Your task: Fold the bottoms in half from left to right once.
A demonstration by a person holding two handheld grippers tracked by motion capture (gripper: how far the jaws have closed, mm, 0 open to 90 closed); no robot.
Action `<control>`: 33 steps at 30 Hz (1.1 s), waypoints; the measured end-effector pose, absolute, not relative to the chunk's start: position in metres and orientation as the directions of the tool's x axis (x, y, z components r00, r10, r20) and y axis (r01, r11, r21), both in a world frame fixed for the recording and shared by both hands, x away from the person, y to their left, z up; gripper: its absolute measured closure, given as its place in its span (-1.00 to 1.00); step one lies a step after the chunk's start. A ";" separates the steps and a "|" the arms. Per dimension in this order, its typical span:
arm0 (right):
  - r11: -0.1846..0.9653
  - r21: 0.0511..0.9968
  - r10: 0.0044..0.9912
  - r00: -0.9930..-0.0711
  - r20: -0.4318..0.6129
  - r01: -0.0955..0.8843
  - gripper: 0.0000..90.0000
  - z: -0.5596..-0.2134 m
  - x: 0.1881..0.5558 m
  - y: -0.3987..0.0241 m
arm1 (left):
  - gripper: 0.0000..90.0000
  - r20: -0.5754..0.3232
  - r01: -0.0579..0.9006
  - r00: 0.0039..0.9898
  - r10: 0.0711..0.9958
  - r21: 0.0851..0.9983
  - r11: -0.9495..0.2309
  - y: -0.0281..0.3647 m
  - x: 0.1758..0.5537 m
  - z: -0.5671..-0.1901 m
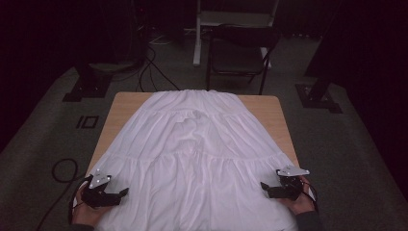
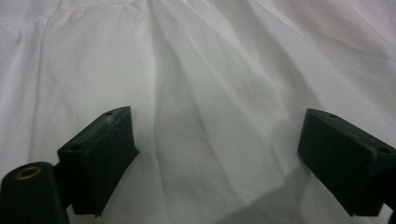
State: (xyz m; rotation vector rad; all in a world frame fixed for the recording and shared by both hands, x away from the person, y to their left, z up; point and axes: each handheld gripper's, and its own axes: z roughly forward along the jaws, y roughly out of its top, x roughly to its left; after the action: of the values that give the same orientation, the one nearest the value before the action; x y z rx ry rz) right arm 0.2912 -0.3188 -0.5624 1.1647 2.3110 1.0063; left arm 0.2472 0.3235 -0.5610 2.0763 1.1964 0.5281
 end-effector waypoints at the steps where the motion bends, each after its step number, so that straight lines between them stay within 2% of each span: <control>1: 0.406 0.733 0.805 -0.593 -0.004 0.546 -0.75 -0.562 0.291 -0.319 | -0.65 0.010 0.595 0.488 0.873 0.727 -0.342 0.324 0.247 -0.561; 4: 0.395 0.734 0.816 -0.579 -0.003 0.552 -0.72 -0.562 0.292 -0.319 | -0.48 0.007 0.604 0.451 0.892 0.734 -0.311 0.324 0.246 -0.560; 6: 0.390 0.733 0.819 -0.574 0.000 0.557 -0.71 -0.562 0.292 -0.319 | -0.47 -0.005 0.607 0.443 0.896 0.737 -0.296 0.325 0.246 -0.560; 11: 0.368 0.744 0.842 -0.539 -0.012 0.558 -0.48 -0.555 0.290 -0.321 | -0.28 -0.046 0.623 0.412 0.910 0.742 -0.245 0.329 0.246 -0.558; 20: 0.291 0.793 0.887 -0.461 -0.015 0.536 -0.16 -0.539 0.276 -0.336 | -0.28 -0.007 0.601 0.298 0.955 0.778 -0.182 0.351 0.233 -0.542; 25: 0.269 0.804 0.904 -0.428 -0.020 0.531 -0.08 -0.536 0.270 -0.344 | -0.28 -0.006 0.621 0.217 0.976 0.772 -0.134 0.372 0.221 -0.540; 29: 0.255 0.804 0.918 -0.397 -0.026 0.537 -0.04 -0.537 0.263 -0.353 | -0.20 -0.012 0.639 0.160 0.987 0.763 -0.094 0.388 0.210 -0.542; 33: 0.241 0.807 0.926 -0.376 -0.025 0.539 -0.02 -0.537 0.260 -0.359 | -0.15 -0.016 0.661 0.139 0.990 0.746 -0.081 0.396 0.204 -0.547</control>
State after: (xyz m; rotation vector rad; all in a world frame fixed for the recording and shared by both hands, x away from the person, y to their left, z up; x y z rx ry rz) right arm 0.2596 -0.3589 -0.5368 1.3341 2.0097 0.9995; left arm 0.2043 0.3957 -0.5468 1.8106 1.5847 0.6931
